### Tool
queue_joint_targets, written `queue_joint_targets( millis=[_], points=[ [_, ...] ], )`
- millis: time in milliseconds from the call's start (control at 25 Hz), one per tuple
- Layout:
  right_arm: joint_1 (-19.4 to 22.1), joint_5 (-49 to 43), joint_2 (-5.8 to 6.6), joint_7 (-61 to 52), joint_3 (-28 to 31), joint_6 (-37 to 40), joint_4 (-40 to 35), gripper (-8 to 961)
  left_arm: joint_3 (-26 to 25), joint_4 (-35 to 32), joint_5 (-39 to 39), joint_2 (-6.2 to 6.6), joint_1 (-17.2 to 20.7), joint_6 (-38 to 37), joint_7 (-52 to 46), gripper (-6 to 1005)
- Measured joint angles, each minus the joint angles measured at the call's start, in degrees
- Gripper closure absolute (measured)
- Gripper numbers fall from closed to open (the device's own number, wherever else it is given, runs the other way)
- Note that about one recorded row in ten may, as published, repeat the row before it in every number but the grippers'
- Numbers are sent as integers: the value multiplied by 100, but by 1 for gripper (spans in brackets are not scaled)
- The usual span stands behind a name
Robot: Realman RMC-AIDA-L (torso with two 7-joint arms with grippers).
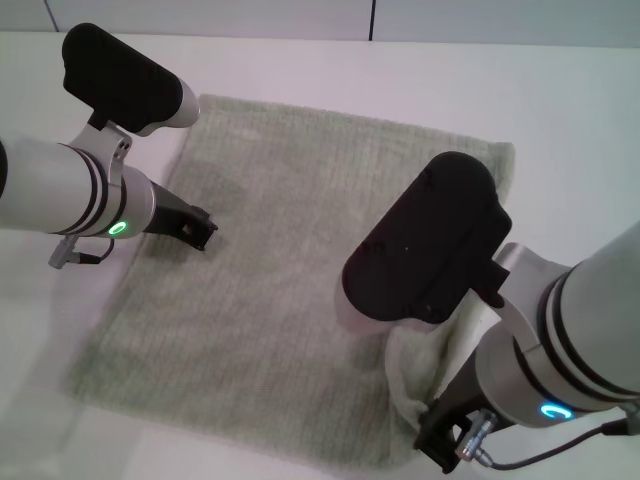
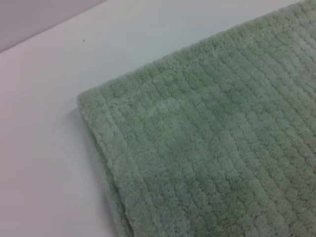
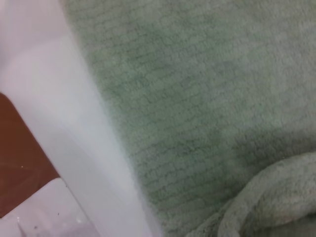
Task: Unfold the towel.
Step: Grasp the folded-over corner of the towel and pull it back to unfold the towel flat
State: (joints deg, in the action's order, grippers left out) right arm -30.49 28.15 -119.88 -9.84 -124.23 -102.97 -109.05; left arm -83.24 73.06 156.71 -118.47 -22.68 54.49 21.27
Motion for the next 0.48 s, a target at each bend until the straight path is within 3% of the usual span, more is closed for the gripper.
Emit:
queue_joint_targets(
  millis=[120,480],
  points=[
    [34,65,0,-60,-103,-25,77,935,0,-4,0,0,-7,11,0,960],
    [67,-42,-1,-555,-499,-302,-66,785,1,-4,0,6,-79,62,0,939]
  ],
)
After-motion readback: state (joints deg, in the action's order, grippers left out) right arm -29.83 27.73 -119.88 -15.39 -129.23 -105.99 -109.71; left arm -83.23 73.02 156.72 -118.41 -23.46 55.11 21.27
